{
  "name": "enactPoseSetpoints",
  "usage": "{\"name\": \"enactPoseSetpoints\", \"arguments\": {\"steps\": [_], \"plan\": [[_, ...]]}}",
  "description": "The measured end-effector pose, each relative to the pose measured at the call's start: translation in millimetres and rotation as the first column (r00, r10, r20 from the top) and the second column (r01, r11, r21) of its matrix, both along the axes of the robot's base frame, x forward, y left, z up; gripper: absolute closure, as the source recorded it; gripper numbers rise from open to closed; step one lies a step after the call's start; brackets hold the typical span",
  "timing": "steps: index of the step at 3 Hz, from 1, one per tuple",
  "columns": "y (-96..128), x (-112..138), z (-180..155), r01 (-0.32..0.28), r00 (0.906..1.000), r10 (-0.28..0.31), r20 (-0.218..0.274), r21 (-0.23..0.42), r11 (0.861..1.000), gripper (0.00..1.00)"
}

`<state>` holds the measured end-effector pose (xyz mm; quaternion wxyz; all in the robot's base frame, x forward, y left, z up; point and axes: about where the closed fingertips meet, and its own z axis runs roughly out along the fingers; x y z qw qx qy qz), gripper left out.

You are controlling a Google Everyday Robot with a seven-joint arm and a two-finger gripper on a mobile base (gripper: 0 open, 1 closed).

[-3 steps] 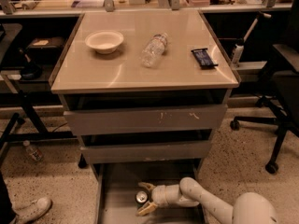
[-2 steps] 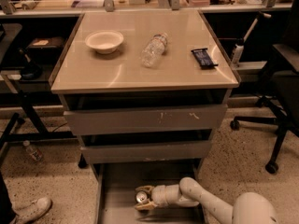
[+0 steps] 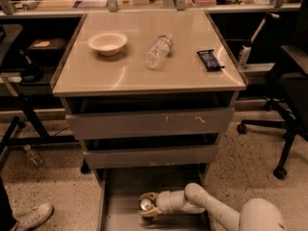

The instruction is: Pick green can from bottom drawer and place on counter

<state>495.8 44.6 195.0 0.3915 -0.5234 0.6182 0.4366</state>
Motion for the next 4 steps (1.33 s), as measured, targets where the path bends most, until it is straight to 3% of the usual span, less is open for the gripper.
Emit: {"name": "enactPoseSetpoints", "arguments": {"steps": [1, 3, 4], "plan": [[4, -3, 13, 0.018, 0.9997, -0.018, -0.014, 0.011, 1.0, 1.0], [14, 0, 104, 0.119, 0.9928, -0.119, 0.012, 0.027, 0.993, 1.0], [25, -8, 153, 0.123, 0.9914, -0.124, 0.042, 0.034, 0.992, 1.0]]}}
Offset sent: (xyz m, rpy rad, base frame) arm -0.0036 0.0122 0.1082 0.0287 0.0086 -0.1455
